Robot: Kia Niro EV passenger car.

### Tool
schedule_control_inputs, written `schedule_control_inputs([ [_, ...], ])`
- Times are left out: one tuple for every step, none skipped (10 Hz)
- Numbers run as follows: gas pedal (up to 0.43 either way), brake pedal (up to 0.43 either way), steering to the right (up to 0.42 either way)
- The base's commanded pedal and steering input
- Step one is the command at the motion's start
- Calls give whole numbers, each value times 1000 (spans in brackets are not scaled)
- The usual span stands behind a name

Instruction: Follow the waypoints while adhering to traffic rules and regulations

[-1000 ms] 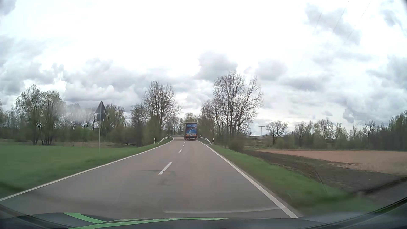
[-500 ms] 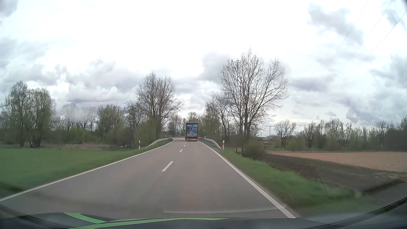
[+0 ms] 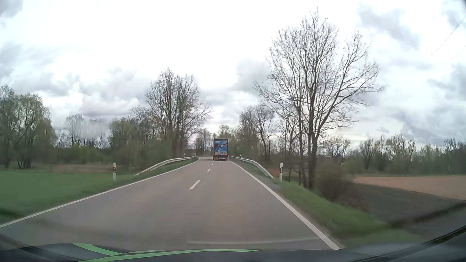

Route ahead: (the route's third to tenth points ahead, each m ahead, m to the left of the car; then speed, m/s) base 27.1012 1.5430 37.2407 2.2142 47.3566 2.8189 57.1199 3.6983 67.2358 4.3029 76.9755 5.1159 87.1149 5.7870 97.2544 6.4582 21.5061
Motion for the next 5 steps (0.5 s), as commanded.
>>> schedule_control_inputs([
  [47, 0, -7],
  [47, 0, -7],
  [47, 0, -7],
  [47, 0, -7],
  [47, 0, -7],
])
